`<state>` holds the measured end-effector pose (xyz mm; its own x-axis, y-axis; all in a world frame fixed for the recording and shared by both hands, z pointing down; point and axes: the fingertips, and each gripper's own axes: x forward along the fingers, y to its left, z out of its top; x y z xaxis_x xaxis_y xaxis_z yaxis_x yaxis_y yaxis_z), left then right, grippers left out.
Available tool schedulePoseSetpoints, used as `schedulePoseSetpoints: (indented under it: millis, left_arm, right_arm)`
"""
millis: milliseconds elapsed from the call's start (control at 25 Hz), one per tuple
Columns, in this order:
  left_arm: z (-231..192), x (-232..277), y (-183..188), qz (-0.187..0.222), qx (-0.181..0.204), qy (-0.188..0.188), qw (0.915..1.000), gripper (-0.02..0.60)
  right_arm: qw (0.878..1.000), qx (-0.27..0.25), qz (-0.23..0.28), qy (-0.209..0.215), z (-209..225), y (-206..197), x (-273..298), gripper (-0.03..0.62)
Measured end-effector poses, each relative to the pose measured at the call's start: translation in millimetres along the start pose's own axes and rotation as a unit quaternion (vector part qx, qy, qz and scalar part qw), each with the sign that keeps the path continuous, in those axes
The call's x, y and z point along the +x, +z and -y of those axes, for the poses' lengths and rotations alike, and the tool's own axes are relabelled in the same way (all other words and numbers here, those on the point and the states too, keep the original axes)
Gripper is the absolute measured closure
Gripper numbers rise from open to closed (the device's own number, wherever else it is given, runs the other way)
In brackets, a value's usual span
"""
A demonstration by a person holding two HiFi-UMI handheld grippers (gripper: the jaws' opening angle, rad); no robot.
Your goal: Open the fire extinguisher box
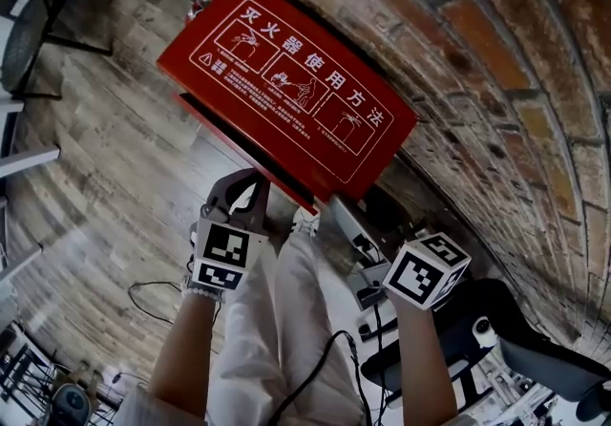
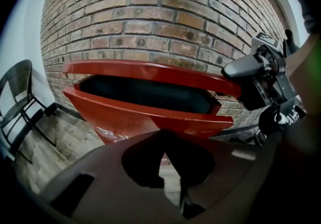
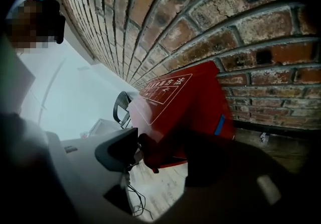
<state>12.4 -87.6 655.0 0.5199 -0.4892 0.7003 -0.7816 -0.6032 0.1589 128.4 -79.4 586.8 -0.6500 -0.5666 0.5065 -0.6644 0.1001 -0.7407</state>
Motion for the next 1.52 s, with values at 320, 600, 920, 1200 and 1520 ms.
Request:
schedulePoseSetpoints:
  millis: [320,600,920,1200,1520]
  left_arm:
    - [4.6,0.2,21.9,-0.010,0.019,-0.001,0.9998,0.584]
    - [5.2,-1.3,25.8,-0.018,0.028,-0.003,0.9994,0.584]
    - [4.4,-2.4,22.6,-0.020,0.024,0.001,0.9995,0.584]
    - [4.9,-2.4,21.2,-0.020,0.026,0.001,0.9995,0.584]
    - [5.2,-3.6,22.4,-0.020,0.021,0.005,0.9996,0.584]
  right_arm:
    - [0.999,0.030,0.017,0.026,-17.1,29.0,-17.6,0.292]
    - [0.998,-0.026,0.021,0.045,-34.1,49.2,-31.7,0.273]
    - [0.994,-0.101,-0.001,0.032,-38.1,51.5,-36.1,0.275]
    - [0.987,-0.158,0.008,0.018,-39.0,61.8,-41.3,0.292]
    - [0.969,-0.237,0.031,-0.057,-26.5,98.1,-52.1,0.402]
